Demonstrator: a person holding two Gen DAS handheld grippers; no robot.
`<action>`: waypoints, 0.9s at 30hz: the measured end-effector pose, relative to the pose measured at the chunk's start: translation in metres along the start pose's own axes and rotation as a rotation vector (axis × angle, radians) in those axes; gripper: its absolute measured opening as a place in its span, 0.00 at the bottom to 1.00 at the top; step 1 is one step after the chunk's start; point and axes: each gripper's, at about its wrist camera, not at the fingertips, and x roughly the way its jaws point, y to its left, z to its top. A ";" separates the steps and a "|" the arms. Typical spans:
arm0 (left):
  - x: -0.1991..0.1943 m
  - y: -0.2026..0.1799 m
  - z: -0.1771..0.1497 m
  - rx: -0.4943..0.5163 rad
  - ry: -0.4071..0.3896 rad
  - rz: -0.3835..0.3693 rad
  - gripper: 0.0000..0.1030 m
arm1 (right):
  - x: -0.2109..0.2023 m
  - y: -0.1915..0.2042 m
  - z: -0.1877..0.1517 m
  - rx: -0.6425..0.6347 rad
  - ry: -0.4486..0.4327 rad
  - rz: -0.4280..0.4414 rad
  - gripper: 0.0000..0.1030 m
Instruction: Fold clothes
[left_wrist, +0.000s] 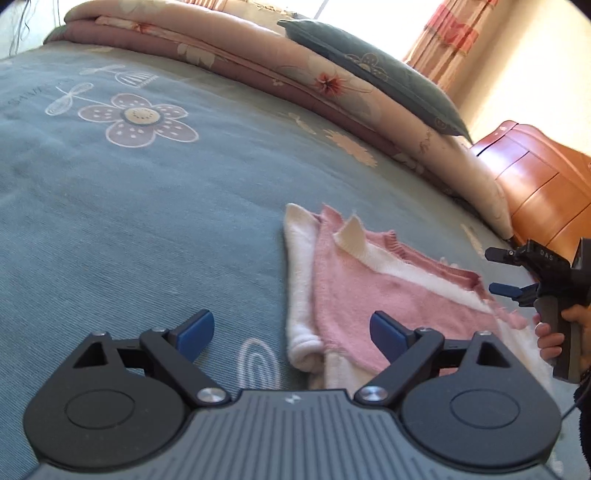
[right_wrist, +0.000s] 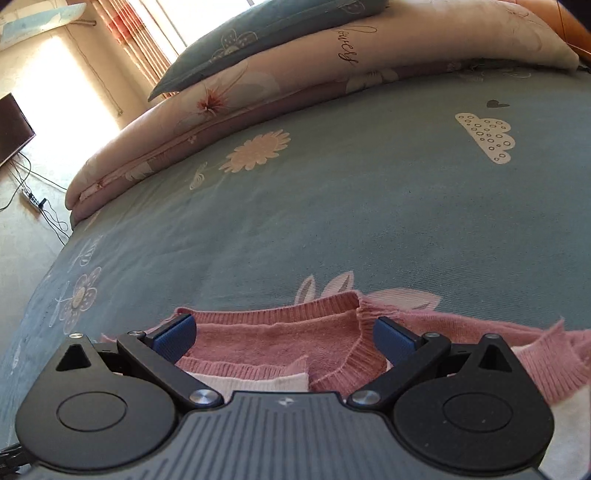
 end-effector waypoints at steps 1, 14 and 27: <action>0.002 0.000 -0.001 0.006 0.000 0.003 0.89 | 0.008 -0.001 -0.002 -0.011 -0.004 -0.011 1.00; -0.001 -0.006 0.001 0.027 0.011 -0.073 0.90 | -0.022 0.044 -0.019 -0.224 -0.036 -0.052 0.99; -0.015 -0.001 0.012 -0.044 0.116 -0.232 0.90 | -0.120 0.185 -0.114 -0.734 0.030 -0.013 0.96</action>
